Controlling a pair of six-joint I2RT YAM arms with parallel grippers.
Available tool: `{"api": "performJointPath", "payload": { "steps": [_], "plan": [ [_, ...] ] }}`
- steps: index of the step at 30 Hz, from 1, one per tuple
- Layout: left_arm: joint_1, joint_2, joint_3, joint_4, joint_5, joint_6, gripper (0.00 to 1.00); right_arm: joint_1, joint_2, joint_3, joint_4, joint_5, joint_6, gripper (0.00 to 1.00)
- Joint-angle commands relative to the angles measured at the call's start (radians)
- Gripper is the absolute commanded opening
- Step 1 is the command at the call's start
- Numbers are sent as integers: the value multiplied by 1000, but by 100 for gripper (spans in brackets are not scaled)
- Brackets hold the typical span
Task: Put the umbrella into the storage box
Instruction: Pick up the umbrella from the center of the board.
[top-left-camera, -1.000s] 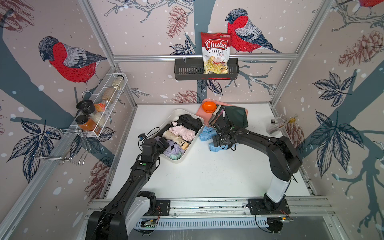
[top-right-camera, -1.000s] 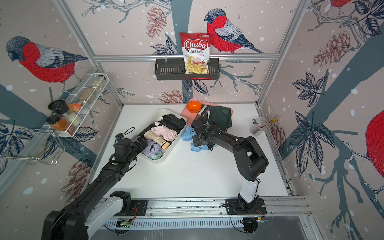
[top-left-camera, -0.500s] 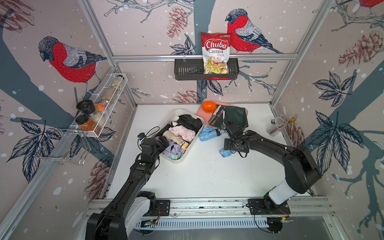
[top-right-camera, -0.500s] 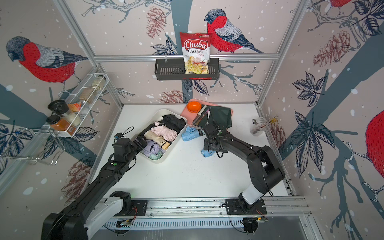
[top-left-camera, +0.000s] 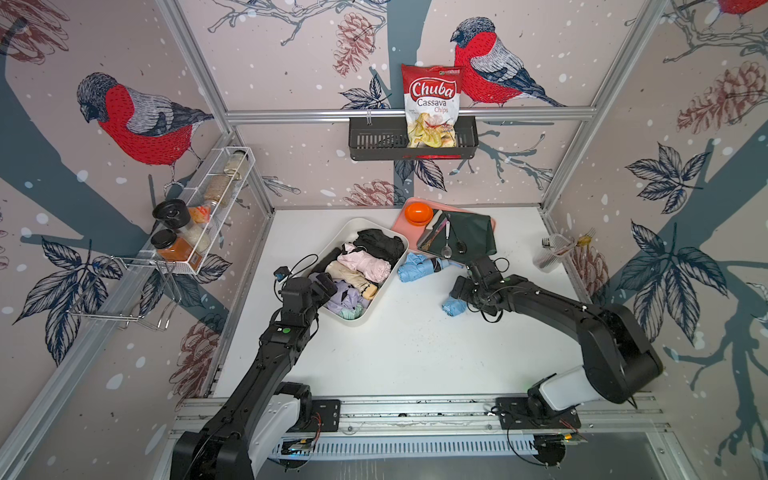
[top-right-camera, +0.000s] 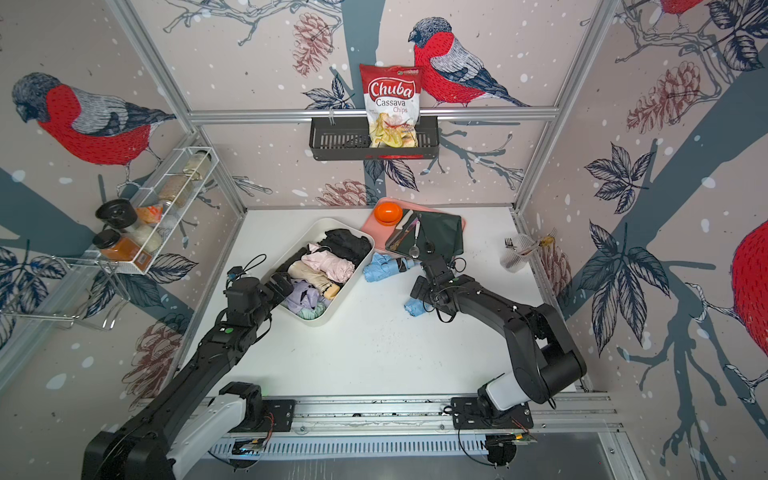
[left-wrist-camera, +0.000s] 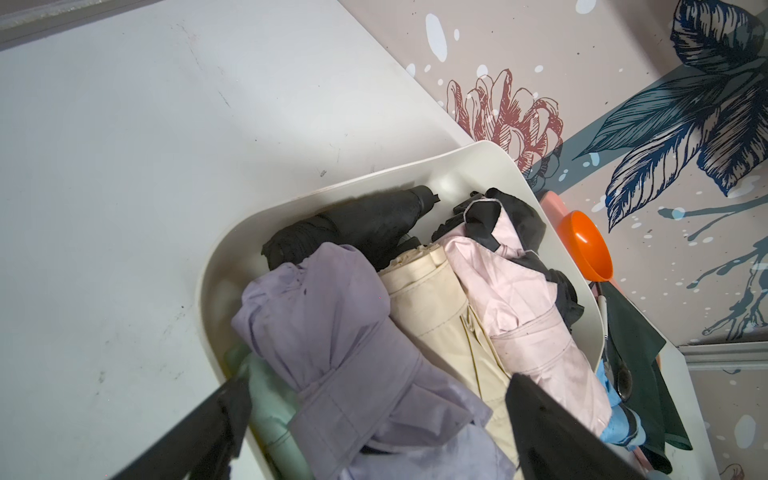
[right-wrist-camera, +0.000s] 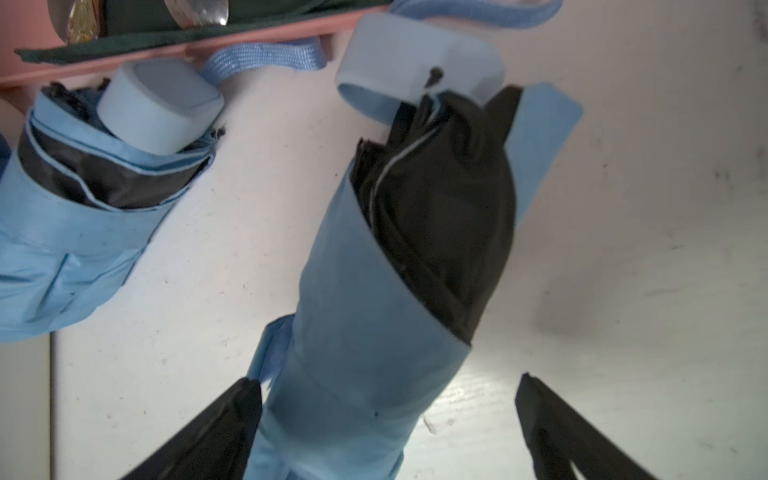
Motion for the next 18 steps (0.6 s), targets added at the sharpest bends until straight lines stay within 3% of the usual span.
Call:
{"api": "performJointPath", "payload": {
  "steps": [1,10,14,18],
  "plan": [
    [-1,-2,-6,36,7,3,99,-22,3,-28,90,-7,13,96],
    [-1,18,-2,58,19,-6,99,-42,34,-82,201,-50,-12,88],
    [-1,22,-5,65,21,-11,99,-27,70,-75,211,-61,-28,75],
    [-1,24,-8,68,22,-13,99,-19,89,-60,191,-40,-48,70]
  ]
}}
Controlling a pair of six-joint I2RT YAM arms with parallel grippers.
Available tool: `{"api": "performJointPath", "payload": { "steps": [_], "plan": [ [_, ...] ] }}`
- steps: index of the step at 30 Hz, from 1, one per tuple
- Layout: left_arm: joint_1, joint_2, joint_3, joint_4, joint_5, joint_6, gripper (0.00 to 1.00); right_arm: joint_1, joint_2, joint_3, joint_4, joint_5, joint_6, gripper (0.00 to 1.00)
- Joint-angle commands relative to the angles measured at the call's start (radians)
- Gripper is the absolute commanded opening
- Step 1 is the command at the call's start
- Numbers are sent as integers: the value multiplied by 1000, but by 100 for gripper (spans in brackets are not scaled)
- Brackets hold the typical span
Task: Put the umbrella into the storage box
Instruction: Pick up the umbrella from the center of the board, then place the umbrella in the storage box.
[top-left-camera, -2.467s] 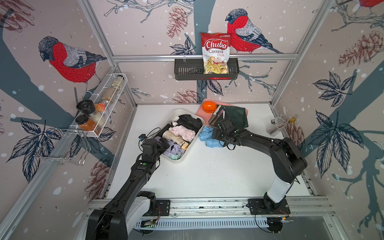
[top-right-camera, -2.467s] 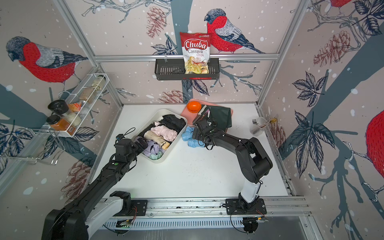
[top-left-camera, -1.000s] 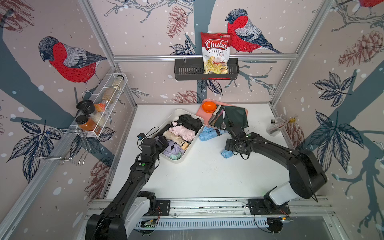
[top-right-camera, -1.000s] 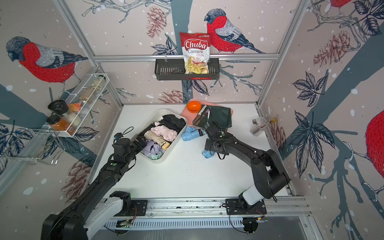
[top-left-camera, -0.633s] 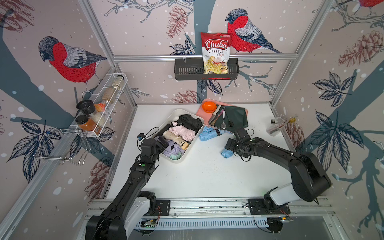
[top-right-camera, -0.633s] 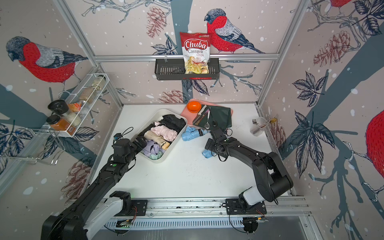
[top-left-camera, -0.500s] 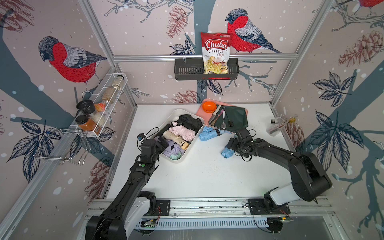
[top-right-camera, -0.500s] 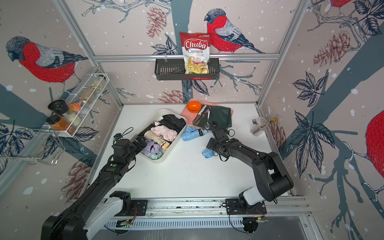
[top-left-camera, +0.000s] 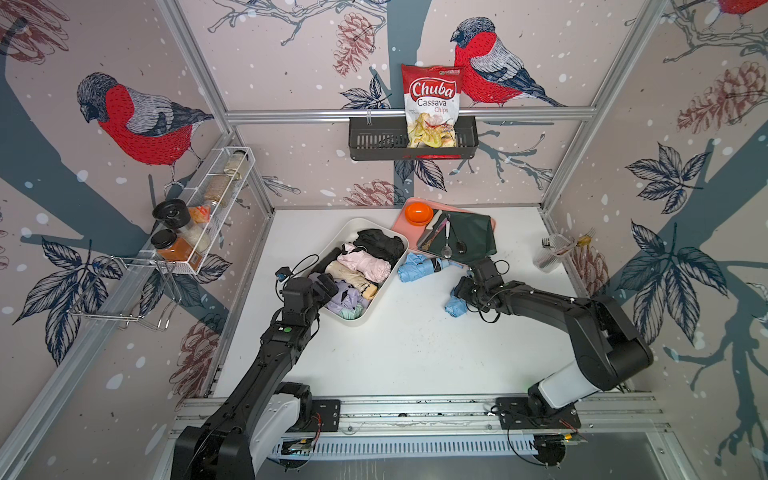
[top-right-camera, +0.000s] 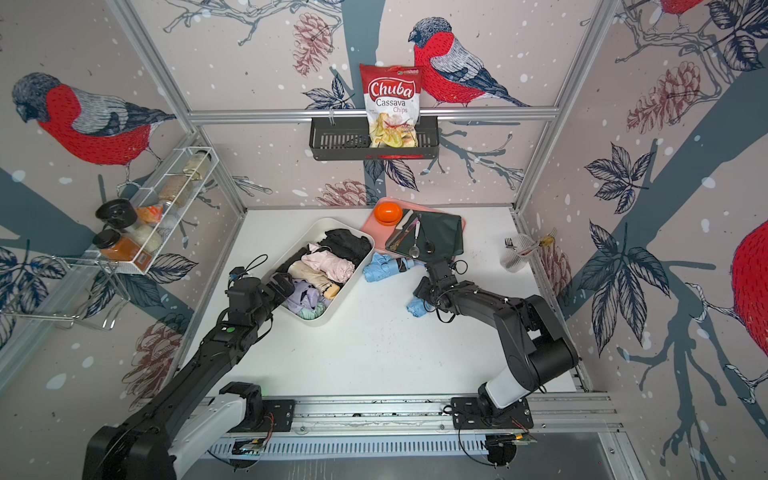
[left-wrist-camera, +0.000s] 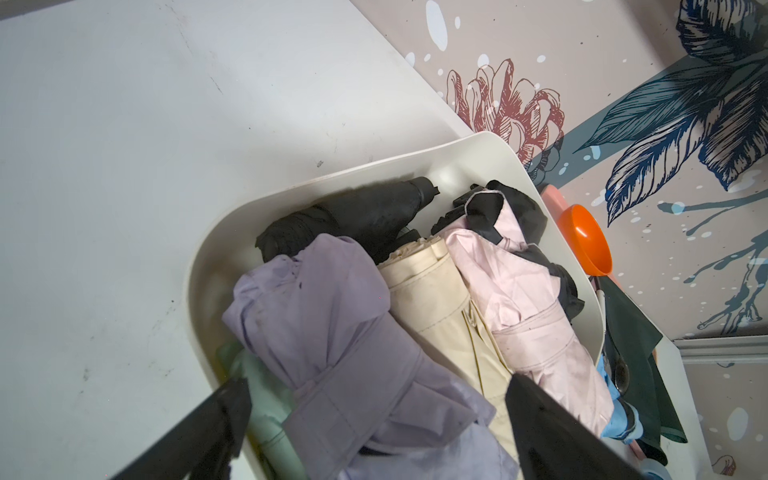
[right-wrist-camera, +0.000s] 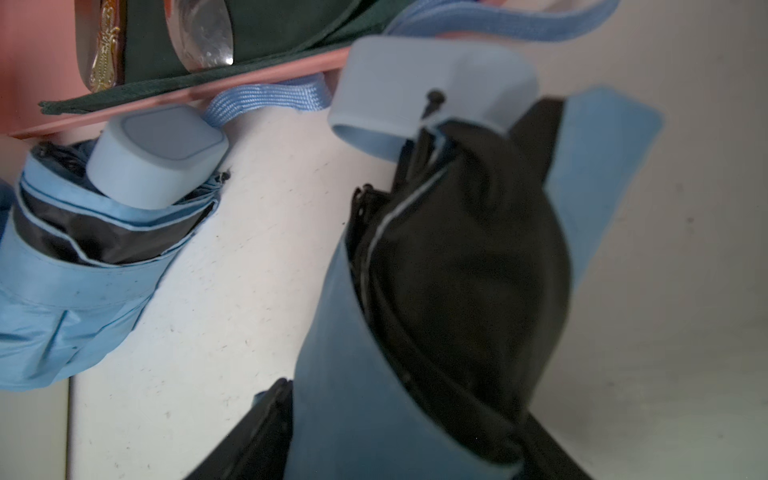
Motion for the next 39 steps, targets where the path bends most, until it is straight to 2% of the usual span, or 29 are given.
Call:
{"api": "performJointPath", "payload": {
  "steps": [1,4,6,8,14,18,26,31,39],
  "plan": [
    [-1,1,-2,48,1,-5,99,7,10,7,-41,9,-43,69],
    [-1,0,-7,50,-5,-5,99,8,1,16,-57,17,-83,60],
    [-1,0,-12,56,-11,-11,99,8,-8,26,-69,19,-129,47],
    [-1,3,-17,60,-13,-13,99,7,-18,35,-87,27,-164,40],
    [-1,10,-14,60,-15,-12,99,7,-77,74,-146,67,-287,31],
    [-1,19,-15,64,-15,-12,99,7,-134,100,-167,56,-377,29],
    [-1,22,-18,63,-14,-13,99,15,-148,235,-143,-80,-596,29],
    [-1,20,-17,64,-12,-11,99,17,-52,389,-104,-222,-748,29],
    [-1,33,-13,69,0,-7,99,22,210,720,-129,-531,-1003,29]
  ]
}}
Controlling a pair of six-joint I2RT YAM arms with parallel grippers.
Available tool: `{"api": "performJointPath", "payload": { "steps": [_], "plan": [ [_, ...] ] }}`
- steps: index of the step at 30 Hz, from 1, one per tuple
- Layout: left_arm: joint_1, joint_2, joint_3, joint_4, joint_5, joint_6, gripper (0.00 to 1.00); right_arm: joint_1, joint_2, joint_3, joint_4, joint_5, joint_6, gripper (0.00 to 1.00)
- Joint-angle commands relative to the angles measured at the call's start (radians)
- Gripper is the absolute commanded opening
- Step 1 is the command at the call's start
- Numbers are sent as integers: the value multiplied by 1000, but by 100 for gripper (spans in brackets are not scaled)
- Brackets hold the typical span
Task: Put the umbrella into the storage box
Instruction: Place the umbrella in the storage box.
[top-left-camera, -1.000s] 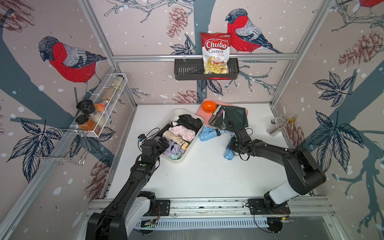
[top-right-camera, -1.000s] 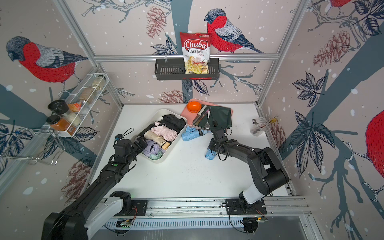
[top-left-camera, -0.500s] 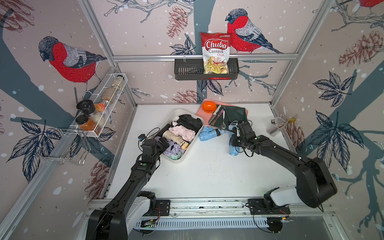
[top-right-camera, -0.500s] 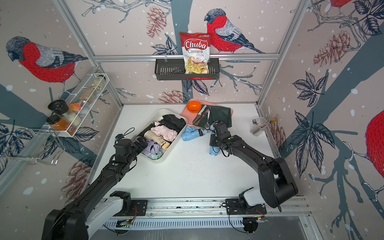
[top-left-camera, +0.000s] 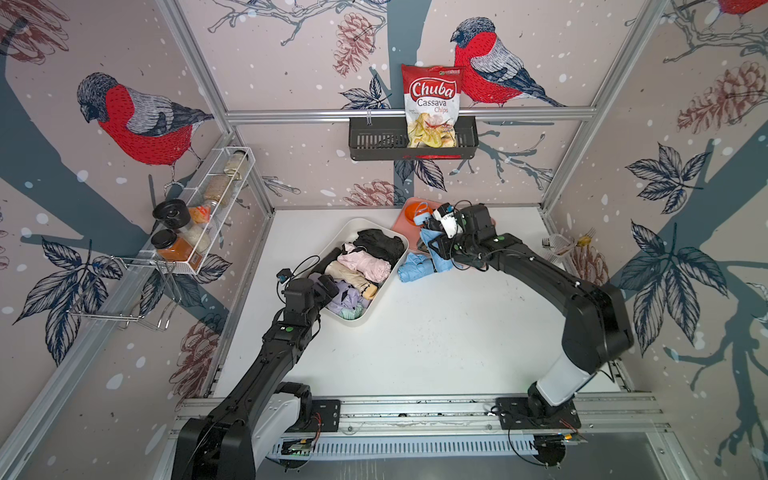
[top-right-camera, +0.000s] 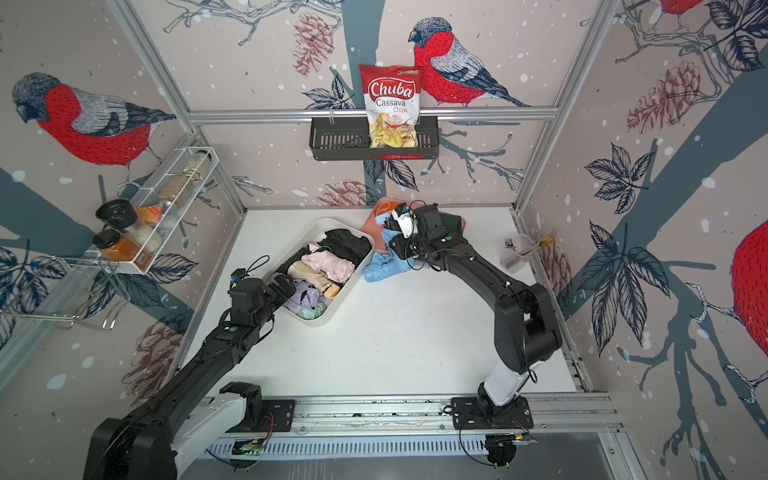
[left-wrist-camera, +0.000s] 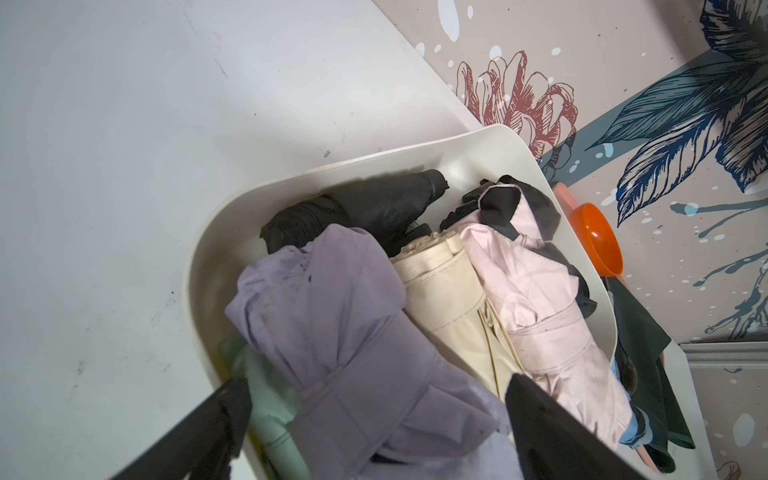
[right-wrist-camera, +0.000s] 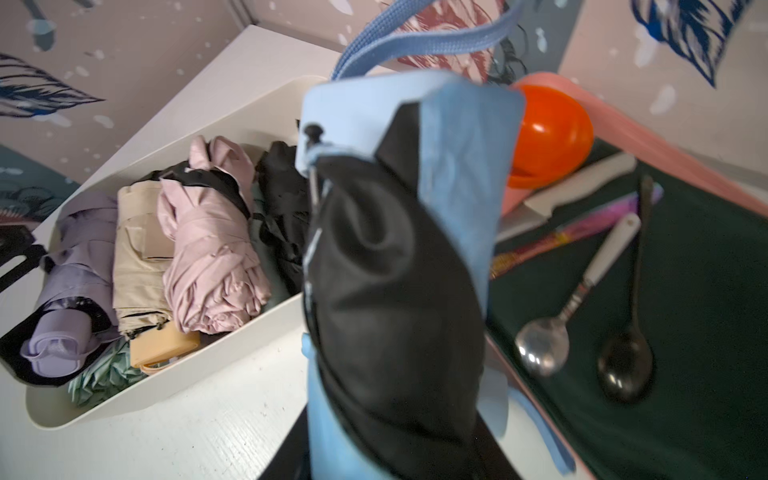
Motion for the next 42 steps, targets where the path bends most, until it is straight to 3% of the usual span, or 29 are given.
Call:
{"api": "performJointPath", "payload": {
  "steps": [1,8,21,33,42],
  "plan": [
    [-1,2,5,40,0,11,99,6,94,132,6,-188,-158,29],
    [-3,8,2,45,5,11,99,34,331,455,-119,-292,-241,29],
    [-3,15,-7,55,7,5,99,94,622,803,-239,-371,-246,30],
    [-4,25,-9,61,4,5,99,138,728,905,-312,-400,-273,31],
    [-4,27,-9,63,6,3,99,168,780,919,-323,-350,-262,35]
  ]
}}
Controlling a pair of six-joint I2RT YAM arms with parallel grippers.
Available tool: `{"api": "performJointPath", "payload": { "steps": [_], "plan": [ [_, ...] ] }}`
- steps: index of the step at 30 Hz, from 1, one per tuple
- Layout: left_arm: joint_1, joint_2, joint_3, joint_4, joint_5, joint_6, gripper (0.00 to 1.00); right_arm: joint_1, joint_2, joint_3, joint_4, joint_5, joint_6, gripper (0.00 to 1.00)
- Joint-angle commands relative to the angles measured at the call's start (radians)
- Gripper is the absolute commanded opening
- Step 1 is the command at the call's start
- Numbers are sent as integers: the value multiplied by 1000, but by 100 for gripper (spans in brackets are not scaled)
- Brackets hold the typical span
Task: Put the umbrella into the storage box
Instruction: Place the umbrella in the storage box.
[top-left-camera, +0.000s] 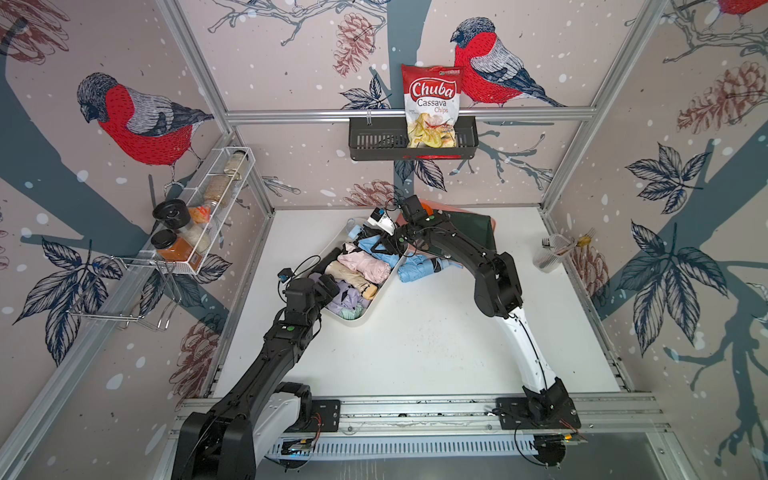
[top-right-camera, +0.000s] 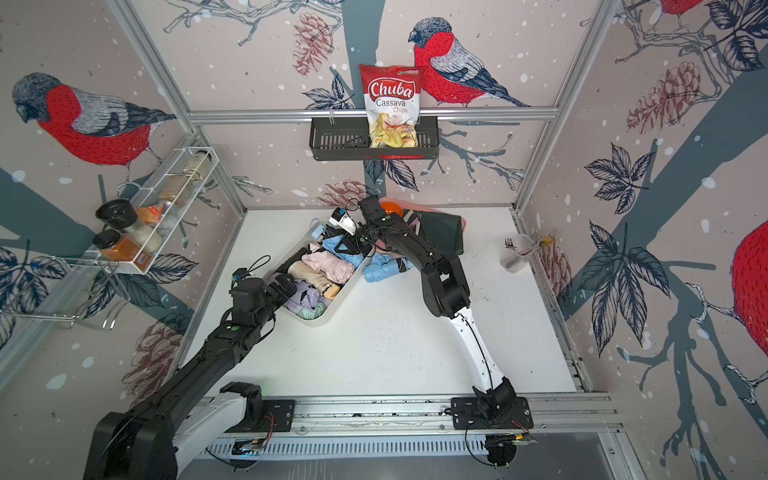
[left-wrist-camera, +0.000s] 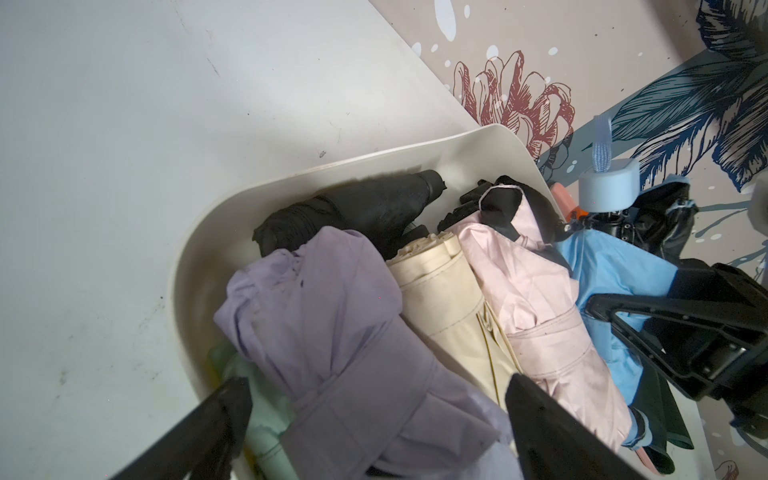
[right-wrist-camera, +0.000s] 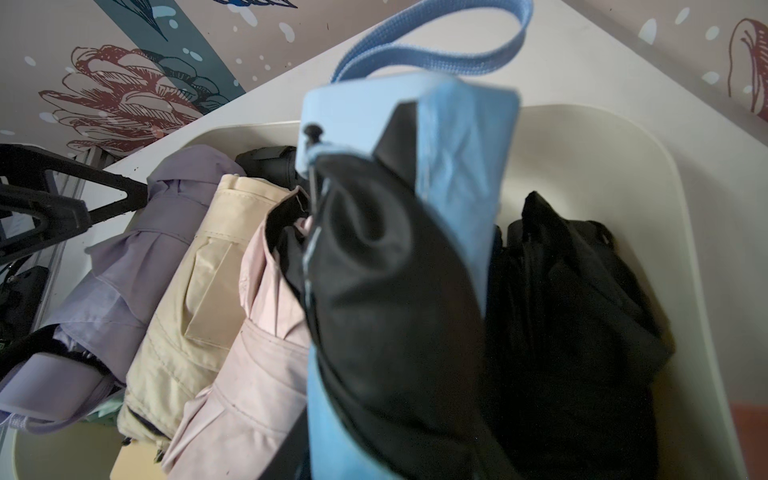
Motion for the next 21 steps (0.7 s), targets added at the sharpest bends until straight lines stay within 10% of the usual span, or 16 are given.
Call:
{"api": "performJointPath", "payload": {
  "steps": [1,21],
  "plan": [
    [-2,4,-2,24,3,3,99,14,18,8,-6,9,7,36],
    [-5,22,4,29,9,1,99,35,-12,35,8,94,72,87]
  ]
}}
